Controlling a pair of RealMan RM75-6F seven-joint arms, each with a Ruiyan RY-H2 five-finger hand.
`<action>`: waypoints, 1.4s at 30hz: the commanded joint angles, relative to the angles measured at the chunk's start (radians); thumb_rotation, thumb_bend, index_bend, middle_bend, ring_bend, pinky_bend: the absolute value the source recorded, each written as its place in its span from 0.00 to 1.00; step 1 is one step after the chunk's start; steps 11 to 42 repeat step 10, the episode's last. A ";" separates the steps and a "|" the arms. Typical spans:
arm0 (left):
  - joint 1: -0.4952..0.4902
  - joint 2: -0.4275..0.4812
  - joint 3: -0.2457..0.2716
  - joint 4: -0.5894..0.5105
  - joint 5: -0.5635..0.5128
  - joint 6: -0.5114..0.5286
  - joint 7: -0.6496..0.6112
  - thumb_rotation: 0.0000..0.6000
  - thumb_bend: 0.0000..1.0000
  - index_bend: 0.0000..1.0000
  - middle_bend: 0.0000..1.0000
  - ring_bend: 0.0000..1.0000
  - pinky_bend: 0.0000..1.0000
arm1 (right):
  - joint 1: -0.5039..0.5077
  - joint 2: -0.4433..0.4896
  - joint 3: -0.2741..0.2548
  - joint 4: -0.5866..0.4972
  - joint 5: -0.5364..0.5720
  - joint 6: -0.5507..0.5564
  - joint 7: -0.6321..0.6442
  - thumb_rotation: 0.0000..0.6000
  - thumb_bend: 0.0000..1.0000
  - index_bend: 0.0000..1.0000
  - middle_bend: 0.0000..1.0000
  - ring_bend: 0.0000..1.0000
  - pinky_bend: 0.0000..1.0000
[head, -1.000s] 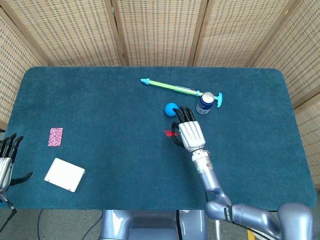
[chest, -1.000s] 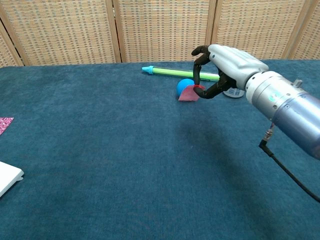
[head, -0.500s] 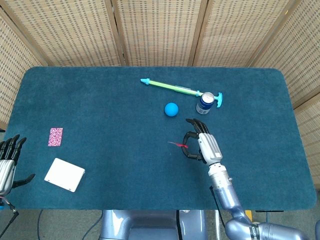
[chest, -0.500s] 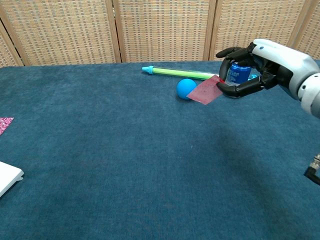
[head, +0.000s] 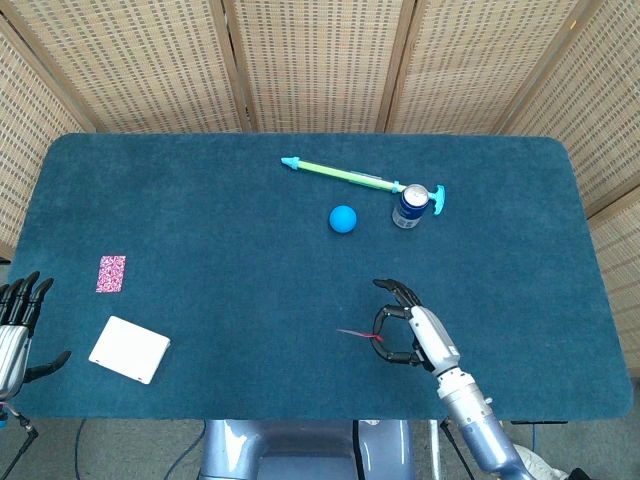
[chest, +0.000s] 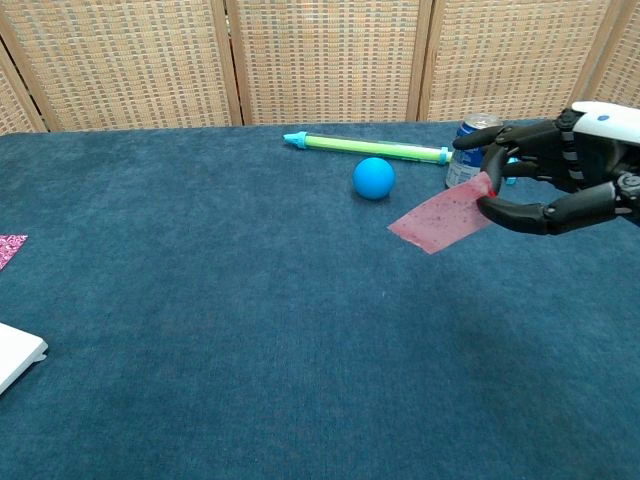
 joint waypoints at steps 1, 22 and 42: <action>0.001 0.000 0.002 -0.002 0.006 0.003 0.002 1.00 0.12 0.00 0.00 0.00 0.04 | -0.020 0.040 -0.024 -0.023 -0.036 -0.003 0.065 1.00 0.56 0.64 0.19 0.00 0.00; 0.002 -0.002 -0.001 -0.006 0.010 0.005 0.012 1.00 0.12 0.00 0.00 0.00 0.04 | -0.045 0.095 -0.062 -0.026 -0.128 0.018 0.153 1.00 0.56 0.64 0.19 0.00 0.00; 0.002 -0.002 -0.001 -0.006 0.010 0.005 0.012 1.00 0.12 0.00 0.00 0.00 0.04 | -0.045 0.095 -0.062 -0.026 -0.128 0.018 0.153 1.00 0.56 0.64 0.19 0.00 0.00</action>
